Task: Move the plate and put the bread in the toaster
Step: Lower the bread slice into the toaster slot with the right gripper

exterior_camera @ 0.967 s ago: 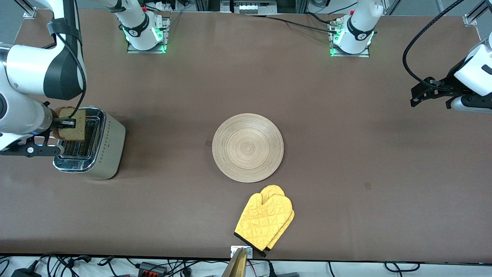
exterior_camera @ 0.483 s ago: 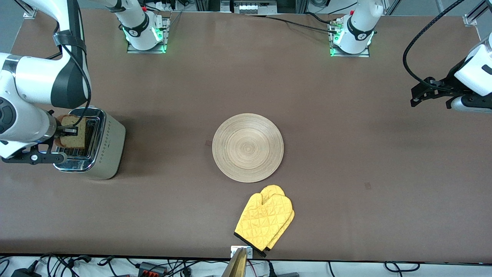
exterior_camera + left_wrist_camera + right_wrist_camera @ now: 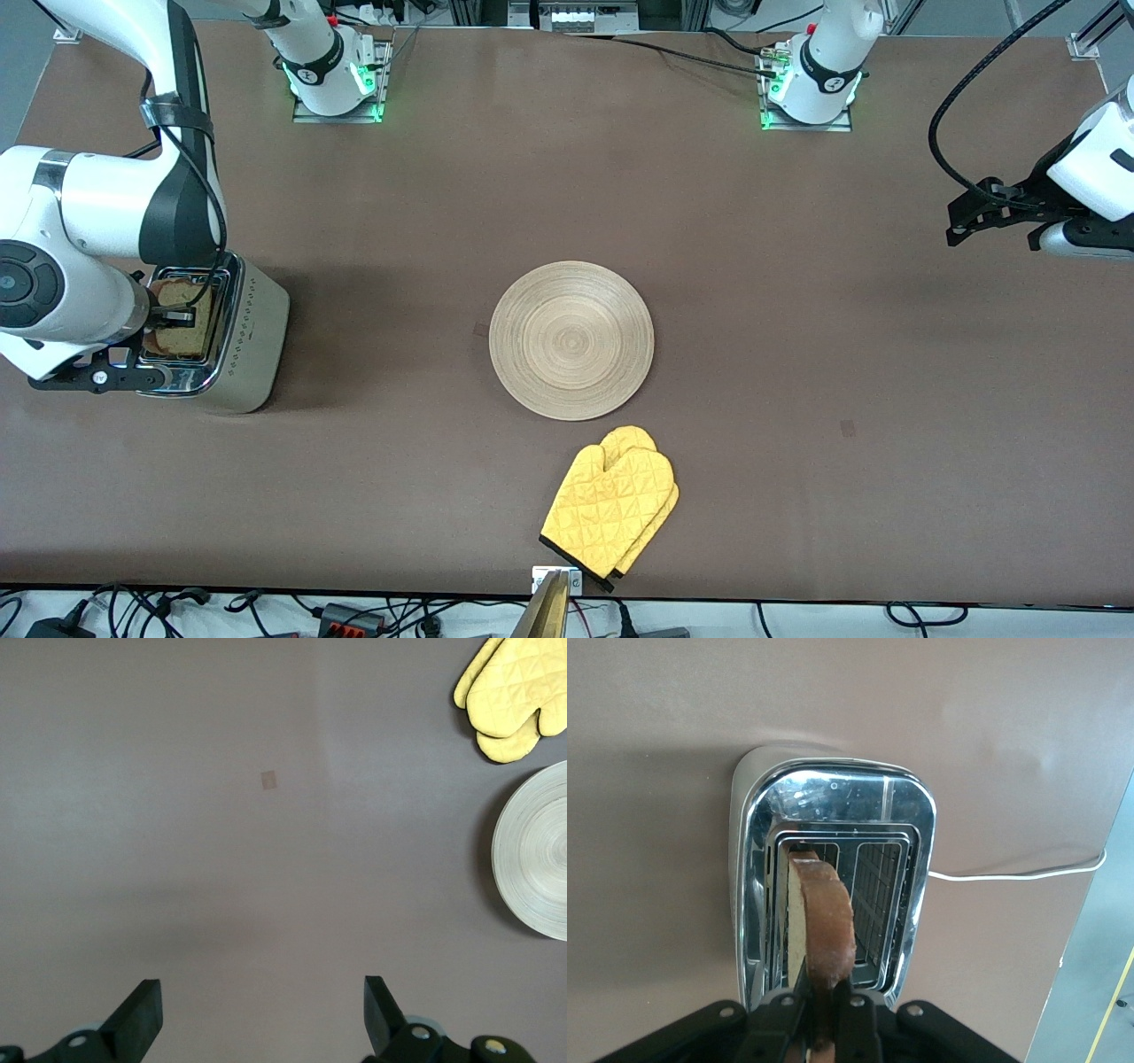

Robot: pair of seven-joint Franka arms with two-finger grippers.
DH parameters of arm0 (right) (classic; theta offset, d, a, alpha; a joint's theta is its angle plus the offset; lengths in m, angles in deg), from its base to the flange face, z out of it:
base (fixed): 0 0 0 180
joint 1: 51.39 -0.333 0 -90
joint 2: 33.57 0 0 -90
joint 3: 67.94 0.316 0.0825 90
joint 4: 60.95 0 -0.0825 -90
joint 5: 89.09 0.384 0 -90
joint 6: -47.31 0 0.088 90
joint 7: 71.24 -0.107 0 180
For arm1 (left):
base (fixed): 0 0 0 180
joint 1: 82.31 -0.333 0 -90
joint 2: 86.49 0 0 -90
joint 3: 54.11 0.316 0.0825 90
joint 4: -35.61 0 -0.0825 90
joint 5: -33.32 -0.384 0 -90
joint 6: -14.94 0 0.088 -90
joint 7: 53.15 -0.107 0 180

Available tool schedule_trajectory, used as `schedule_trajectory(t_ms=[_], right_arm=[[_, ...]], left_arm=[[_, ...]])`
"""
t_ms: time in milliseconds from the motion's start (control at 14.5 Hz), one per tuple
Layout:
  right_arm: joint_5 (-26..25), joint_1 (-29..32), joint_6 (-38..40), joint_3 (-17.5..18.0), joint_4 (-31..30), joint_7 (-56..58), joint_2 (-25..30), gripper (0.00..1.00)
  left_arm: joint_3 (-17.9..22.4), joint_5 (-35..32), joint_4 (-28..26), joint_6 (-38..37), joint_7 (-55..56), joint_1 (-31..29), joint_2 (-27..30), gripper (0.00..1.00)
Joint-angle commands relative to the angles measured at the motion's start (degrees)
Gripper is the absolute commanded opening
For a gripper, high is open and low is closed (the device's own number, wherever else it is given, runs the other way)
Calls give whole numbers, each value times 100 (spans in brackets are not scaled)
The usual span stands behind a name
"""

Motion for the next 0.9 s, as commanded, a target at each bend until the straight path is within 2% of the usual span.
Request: schedule_trajectory(t_ms=[0,829], right_arm=[[84,30,-53,25,39,-73,-51,0],[277,4,-870,25,-752,-275,107,0]], left_arm=[[-13,-117,169,-129,72,2,-64,100],[-13,-117,169,-138,63,2,-64,100]])
